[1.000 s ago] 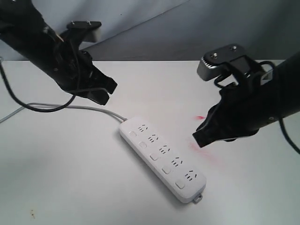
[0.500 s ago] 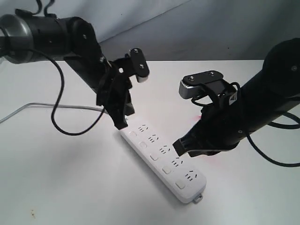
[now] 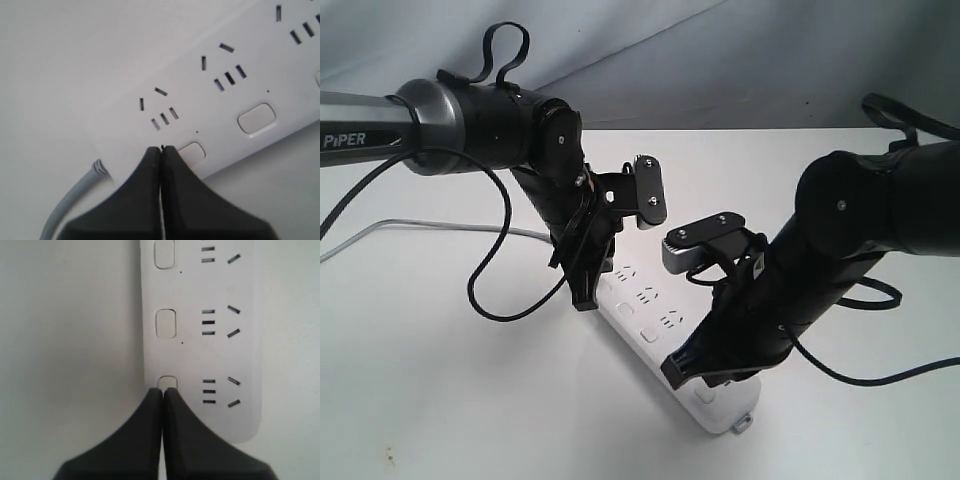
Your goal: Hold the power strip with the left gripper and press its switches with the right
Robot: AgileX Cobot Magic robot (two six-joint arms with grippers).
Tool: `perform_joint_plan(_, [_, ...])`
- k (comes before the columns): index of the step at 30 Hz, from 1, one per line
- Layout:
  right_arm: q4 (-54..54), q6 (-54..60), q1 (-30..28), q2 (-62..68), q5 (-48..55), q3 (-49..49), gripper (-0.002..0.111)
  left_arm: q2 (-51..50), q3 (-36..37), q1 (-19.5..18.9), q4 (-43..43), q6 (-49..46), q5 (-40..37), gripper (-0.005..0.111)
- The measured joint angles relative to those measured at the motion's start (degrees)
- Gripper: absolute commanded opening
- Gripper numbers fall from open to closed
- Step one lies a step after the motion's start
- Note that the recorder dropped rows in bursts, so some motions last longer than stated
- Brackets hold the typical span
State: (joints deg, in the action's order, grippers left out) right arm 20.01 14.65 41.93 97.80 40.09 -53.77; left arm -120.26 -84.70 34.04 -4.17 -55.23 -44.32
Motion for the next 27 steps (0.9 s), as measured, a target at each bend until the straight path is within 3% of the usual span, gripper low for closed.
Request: perform_joint_plan(27, [0.61,-0.10,0.00,4.34,-1.71,0.00,0.000,-3.37,-0.86,0.12,1.69,0.56,-0.25,0.000])
